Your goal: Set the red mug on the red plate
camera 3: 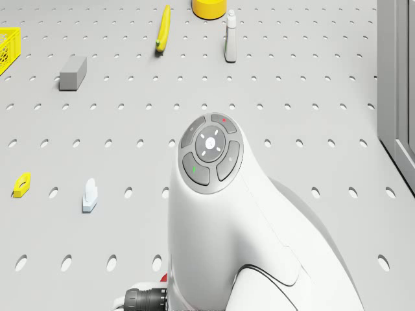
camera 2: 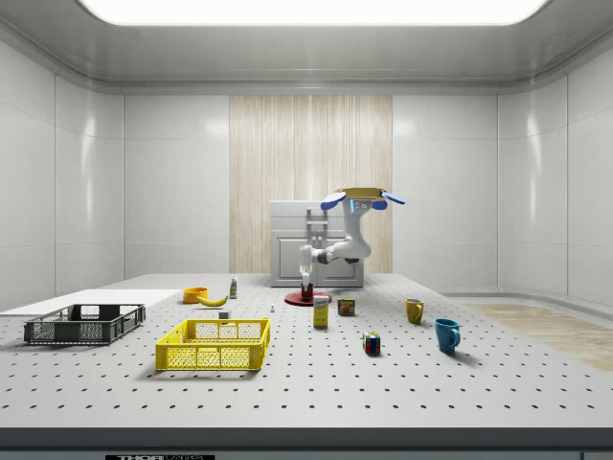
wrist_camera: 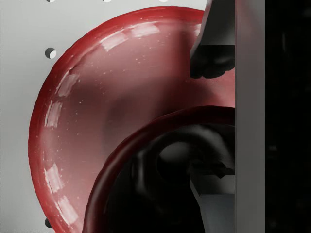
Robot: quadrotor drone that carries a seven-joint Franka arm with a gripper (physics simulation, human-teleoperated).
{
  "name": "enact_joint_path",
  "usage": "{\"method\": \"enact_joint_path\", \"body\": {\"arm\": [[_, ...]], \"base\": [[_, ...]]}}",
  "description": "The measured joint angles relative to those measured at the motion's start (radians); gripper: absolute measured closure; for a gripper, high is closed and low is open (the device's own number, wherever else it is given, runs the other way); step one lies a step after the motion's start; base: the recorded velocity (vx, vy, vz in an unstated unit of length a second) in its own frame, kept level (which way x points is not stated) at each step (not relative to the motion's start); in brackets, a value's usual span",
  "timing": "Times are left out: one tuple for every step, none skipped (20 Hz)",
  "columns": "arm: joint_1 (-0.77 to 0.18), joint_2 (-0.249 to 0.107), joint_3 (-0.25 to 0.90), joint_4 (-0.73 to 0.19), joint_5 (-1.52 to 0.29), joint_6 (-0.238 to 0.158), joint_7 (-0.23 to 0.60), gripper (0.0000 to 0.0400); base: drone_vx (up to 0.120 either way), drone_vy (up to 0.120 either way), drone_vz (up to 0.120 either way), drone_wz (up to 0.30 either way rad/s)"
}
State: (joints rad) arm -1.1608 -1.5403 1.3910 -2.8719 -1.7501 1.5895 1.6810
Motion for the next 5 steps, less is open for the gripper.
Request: {"method": "enact_joint_path", "body": {"arm": [[0.001,0.0,0.009,-0.001,0.008,-0.002,0.0,0.0086],[0.001,-0.001,0.017,-0.002,0.016,-0.004,0.0,0.0067],[0.001,-0.002,0.023,-0.003,0.023,-0.005,0.001,0.0052],[0.001,-0.002,0.029,-0.004,0.028,-0.006,0.001,0.0041],[0.001,-0.003,0.033,-0.004,0.033,-0.006,0.001,0.0032]], "base": [[0.0,0.0,0.0,0.0],[0.0,0.0,0.0,0.0],[0.0,0.0,0.0,0.0],[0.0,0.0,0.0,0.0],[0.0,0.0,0.0,0.0]]}}
